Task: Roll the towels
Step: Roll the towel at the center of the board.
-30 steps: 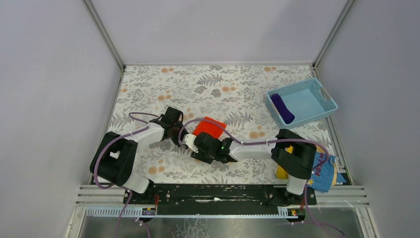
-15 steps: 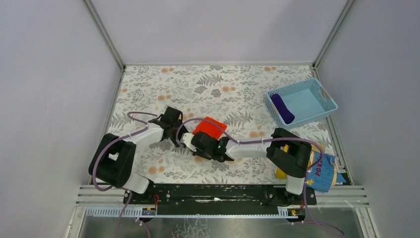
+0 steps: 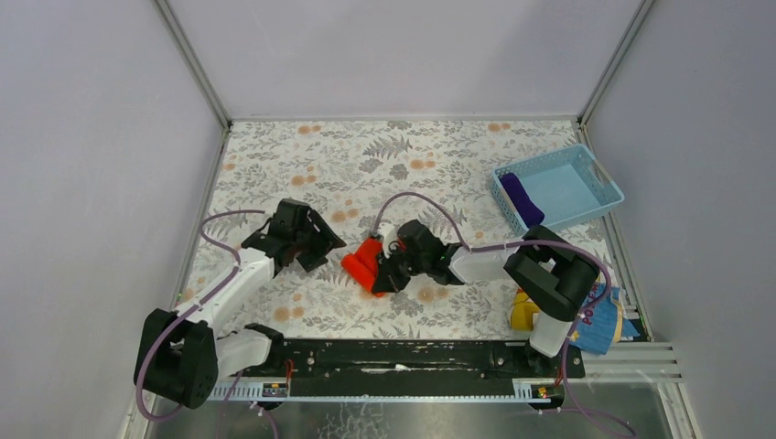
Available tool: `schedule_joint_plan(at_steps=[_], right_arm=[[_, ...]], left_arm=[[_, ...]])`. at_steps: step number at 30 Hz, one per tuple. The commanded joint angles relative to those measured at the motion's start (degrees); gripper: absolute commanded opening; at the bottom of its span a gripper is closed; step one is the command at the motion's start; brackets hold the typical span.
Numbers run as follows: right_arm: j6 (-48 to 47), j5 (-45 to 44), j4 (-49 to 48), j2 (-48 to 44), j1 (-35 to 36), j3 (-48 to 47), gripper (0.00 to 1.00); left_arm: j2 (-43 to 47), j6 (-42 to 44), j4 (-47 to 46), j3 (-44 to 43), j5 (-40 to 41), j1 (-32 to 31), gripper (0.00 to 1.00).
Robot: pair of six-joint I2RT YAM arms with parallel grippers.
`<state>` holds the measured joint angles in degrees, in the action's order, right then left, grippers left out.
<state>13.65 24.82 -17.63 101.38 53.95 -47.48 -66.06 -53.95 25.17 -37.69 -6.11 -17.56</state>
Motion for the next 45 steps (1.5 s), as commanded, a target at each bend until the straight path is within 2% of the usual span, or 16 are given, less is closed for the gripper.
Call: schedule_joint_plan(at_steps=[1, 7, 14, 25, 28, 31, 34, 37, 40, 45], right_arm=[[18.52, 15.09, -19.28, 0.22, -4.79, 5.84, 0.01], [37.26, 24.71, -40.8, 8.17, -10.41, 9.41, 0.02], [50.38, 28.01, -51.16, 16.07, -13.87, 9.28, 0.03], [52.54, 30.29, -45.14, 20.68, -14.73, 5.81, 0.05], [51.8, 29.93, -42.85, 20.58, -14.82, 5.16, 0.06], [47.43, 28.5, -36.31, 18.26, -14.86, 4.27, 0.11], [37.86, 24.69, -22.24, 13.16, -14.77, 2.23, 0.25], [28.26, 19.01, -7.1, 7.41, -14.68, -0.41, 0.4], [21.31, 12.93, 3.31, 2.46, -14.11, -2.18, 0.52], [9.14, -1.16, 19.69, -5.0, -9.44, -6.73, 0.61]], left_arm=[[2.28, 0.17, 2.03, 2.62, -3.54, 0.09, 0.64], [1.79, -0.2, 0.32, 2.59, -6.6, -1.0, 0.65], [-3.31, -1.58, -4.08, 0.87, -7.53, -3.29, 0.65], [-11.34, -3.01, -9.01, -2.17, -4.67, -5.51, 0.62], [-13.89, -2.76, -9.22, -2.5, -3.7, -5.58, 0.55], [-16.77, -2.54, -9.79, -1.99, -2.76, -5.63, 0.46], [-19.32, -1.77, -9.91, -1.65, -1.35, -5.72, 0.39], [-21.08, -1.02, -9.84, -1.42, -0.16, -5.7, 0.38], [-21.86, -0.38, -8.79, -1.57, 1.24, -5.7, 0.38], [-22.91, 0.25, -7.9, -1.77, 1.72, -5.73, 0.38]])
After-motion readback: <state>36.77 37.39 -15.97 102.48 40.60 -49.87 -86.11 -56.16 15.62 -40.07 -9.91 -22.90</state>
